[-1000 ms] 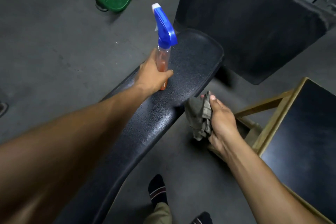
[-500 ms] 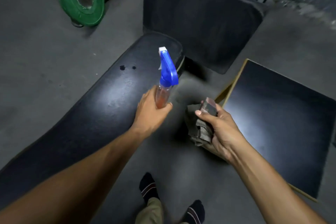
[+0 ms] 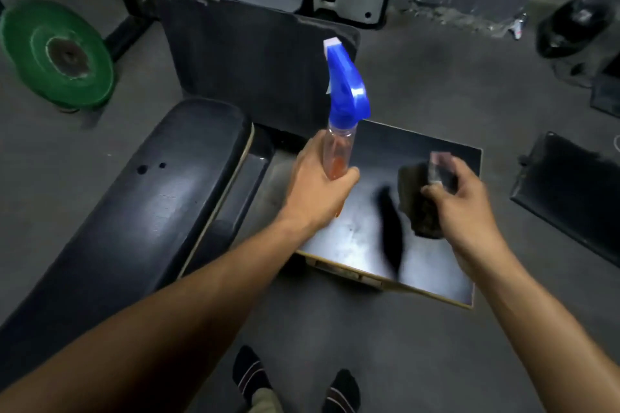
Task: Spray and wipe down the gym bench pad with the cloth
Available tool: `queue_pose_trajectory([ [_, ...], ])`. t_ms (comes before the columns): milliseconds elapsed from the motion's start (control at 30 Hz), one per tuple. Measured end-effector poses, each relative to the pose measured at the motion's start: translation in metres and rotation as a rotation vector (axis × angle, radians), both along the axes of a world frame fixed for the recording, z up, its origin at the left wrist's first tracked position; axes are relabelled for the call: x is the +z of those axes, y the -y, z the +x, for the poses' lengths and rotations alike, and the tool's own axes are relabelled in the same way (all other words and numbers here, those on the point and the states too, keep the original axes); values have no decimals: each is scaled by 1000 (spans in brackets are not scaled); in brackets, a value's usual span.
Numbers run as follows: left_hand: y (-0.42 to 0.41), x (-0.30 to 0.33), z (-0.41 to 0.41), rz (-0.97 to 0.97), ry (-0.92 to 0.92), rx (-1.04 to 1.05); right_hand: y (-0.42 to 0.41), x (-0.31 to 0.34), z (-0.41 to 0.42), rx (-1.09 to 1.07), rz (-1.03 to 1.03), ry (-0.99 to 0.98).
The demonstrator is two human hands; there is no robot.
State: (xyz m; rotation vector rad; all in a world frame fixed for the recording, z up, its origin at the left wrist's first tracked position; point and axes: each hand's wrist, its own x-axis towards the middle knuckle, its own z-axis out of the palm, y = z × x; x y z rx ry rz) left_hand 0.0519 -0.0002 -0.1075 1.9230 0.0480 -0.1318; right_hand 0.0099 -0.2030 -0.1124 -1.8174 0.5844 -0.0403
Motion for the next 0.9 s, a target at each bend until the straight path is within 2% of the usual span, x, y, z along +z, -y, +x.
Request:
queue_pose_trajectory([
  [67, 19, -7, 4, 16, -6, -36, 9, -5, 3, 76, -204, 31],
  [167, 38, -24, 8, 44, -11, -47, 11, -28, -5, 308, -428, -80],
  [267, 44, -42, 4, 59, 13, -70, 7, -58, -23, 541, -523, -227],
  [367, 45, -52, -2, 46, 30, -67, 10, -86, -41, 636, -597, -281],
  [700, 42, -59, -10, -60, -39, -105, 13, -88, -48, 689, -669, -217],
  [900, 27, -57, -27, -20, -39, -127, 15, -72, -68, 659, -674, -180],
])
